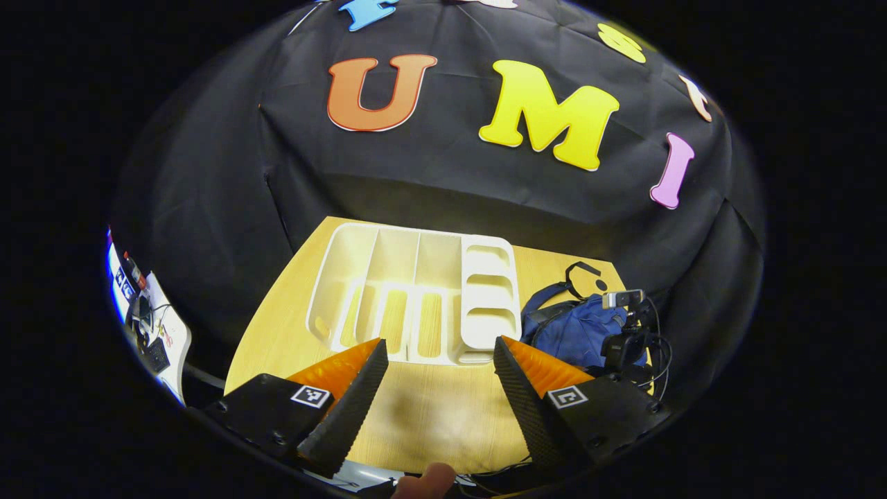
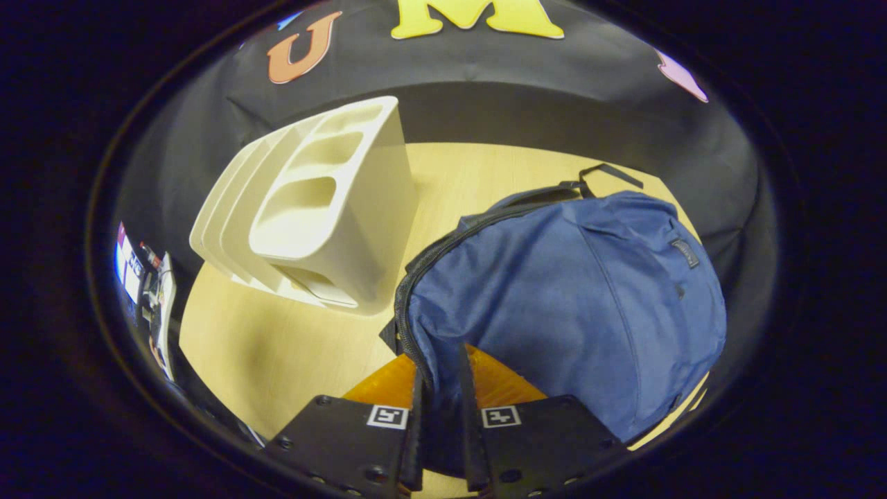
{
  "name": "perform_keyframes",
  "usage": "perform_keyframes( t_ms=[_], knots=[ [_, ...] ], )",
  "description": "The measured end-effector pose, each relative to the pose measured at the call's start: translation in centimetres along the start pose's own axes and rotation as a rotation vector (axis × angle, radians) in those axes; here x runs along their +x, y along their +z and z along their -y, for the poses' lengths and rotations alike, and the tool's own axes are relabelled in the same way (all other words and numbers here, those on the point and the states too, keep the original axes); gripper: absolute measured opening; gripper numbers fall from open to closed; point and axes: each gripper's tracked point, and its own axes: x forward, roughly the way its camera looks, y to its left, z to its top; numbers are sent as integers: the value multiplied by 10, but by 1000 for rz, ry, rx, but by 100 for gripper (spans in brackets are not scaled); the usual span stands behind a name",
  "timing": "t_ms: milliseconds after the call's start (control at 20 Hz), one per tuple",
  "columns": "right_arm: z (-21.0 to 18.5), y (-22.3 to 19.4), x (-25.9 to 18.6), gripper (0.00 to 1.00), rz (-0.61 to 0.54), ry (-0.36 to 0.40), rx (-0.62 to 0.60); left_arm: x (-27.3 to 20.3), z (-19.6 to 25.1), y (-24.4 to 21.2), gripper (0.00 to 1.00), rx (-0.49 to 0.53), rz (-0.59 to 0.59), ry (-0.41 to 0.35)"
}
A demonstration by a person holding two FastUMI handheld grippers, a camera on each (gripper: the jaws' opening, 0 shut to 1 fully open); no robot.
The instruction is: Open the schoolbag, grab two books from the bookshelf and put them into the schoolbag.
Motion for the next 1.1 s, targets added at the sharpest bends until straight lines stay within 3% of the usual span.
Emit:
perform_keyframes(
  t_ms=[50, 100, 250, 350, 600, 950, 1100],
  knots=[
    [-4, -1, 3, 28, -6, 23, 17, 0, -3, 1, 98, -2, 1, 4],
    [-5, -3, 5, 39, -7, 30, 28, 0, -4, 3, 98, -5, 4, 3],
    [-20, 0, -1, 58, 6, 79, 55, 2, -3, 6, 98, -8, 13, -7],
    [-28, 1, -10, 90, 17, 99, 60, 2, -5, 14, 98, 4, 35, -7],
    [-33, 41, -63, 96, 192, 85, 24, -1, -1, 43, 98, 53, 140, -10],
    [-5, 167, -224, 97, 704, -102, 51, -25, 7, 116, 99, 114, 397, -20],
    [2, 202, -294, 96, 908, -185, 25, -39, 17, 140, 99, 126, 495, -44]
  ],
)
